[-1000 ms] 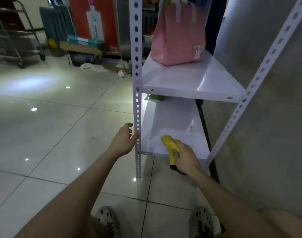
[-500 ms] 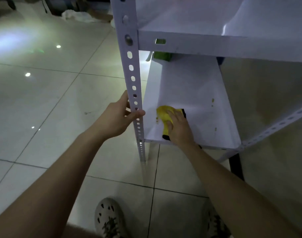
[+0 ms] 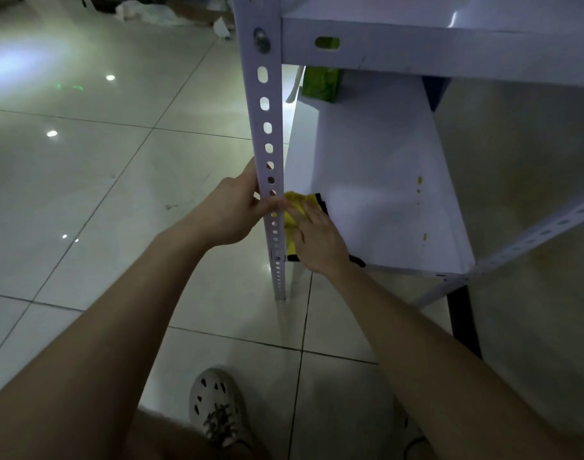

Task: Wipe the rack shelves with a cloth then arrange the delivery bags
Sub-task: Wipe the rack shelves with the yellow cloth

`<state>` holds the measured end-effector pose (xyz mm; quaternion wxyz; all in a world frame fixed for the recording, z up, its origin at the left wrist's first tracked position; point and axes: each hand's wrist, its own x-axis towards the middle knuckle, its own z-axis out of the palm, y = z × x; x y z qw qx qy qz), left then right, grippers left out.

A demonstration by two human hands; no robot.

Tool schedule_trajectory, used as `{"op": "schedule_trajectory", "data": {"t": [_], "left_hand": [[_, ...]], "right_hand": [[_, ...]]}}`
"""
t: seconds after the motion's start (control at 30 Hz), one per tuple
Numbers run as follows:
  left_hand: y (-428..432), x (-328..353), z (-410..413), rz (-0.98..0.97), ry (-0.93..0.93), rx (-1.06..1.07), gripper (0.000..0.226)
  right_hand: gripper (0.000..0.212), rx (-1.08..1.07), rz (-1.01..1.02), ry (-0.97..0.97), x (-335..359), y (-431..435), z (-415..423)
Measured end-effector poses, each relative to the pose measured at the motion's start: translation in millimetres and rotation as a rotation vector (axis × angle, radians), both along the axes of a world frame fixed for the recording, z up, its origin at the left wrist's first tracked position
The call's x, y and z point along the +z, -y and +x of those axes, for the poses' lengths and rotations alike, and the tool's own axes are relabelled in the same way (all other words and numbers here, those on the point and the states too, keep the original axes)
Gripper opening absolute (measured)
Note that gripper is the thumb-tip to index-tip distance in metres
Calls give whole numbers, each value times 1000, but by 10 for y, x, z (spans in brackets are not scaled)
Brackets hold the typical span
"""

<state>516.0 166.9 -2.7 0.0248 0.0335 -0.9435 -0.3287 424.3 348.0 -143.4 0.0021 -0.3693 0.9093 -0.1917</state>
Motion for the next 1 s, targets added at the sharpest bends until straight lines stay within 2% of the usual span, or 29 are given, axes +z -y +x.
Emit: {"op": "schedule_trajectory", "data": {"t": [0.23, 0.37, 0.6, 0.77, 0.9, 1.0], "left_hand": [[-132, 56, 140, 46, 22, 101, 43], [-208, 102, 147, 35, -52, 127, 49], [-201, 146, 125, -36, -59, 135, 52], [-189, 99, 117, -31, -77, 120, 54], [-163, 53, 99, -39, -108, 94, 58], [-154, 50, 84, -24, -111, 78, 62]], "right_hand": [[53, -22, -51, 129, 54, -866, 137], [56, -167, -13, 172, 27, -1163, -62], [60, -281, 24, 108, -13, -689, -600], [61, -236, 80, 96, 2, -59, -1075], [61, -208, 151, 31, -57, 345, -989], [58, -175, 110, 52, -40, 380, -787]]}}
